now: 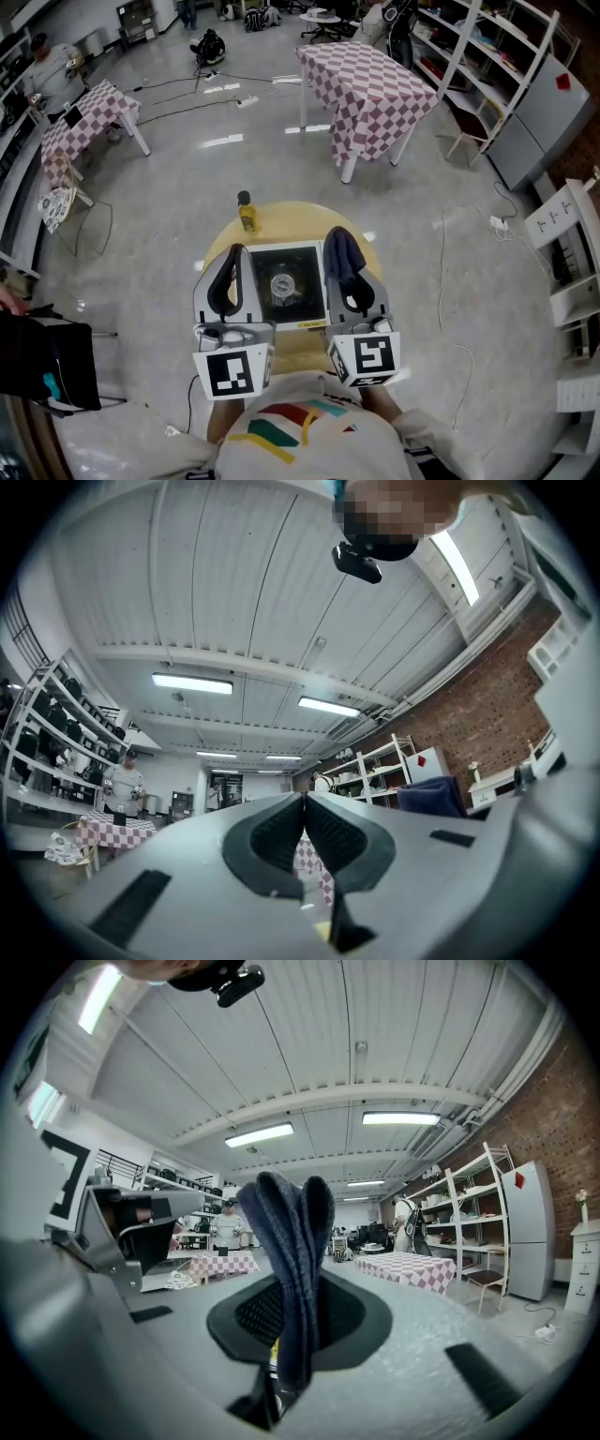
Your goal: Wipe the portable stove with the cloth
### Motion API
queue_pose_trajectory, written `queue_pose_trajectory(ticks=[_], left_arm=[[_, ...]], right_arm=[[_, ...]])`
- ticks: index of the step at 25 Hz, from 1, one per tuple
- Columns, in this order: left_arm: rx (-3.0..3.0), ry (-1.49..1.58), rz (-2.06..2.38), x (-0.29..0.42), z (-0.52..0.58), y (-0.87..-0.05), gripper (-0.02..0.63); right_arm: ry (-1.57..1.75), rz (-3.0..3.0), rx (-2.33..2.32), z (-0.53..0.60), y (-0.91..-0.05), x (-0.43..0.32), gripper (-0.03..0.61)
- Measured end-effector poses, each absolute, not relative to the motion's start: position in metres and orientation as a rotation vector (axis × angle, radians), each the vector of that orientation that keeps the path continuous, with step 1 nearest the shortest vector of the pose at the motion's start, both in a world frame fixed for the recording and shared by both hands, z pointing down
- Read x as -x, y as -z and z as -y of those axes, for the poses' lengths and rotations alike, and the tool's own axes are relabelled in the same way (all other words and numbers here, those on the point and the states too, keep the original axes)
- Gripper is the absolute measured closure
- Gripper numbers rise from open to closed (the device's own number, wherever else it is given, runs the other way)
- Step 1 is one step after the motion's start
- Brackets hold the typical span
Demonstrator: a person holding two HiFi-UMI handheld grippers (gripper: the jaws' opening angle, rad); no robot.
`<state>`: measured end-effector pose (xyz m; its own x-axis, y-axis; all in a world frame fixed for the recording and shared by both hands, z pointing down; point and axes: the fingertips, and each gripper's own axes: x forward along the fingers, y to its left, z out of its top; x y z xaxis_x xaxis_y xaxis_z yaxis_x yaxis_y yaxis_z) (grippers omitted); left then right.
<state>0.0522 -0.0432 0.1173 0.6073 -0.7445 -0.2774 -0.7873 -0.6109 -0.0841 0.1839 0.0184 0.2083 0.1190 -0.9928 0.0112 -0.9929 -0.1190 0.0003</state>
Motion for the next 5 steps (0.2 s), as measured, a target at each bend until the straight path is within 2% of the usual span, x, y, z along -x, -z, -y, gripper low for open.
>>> queue_pose_trajectory(ticks=[5], left_arm=[[2.629,-0.317,-1.274,-0.0533,0.0441,-0.1176,0.606]], right_arm=[[-0.012,2.07,-2.344,-0.018,-0.2106,-0.1873,0.546]])
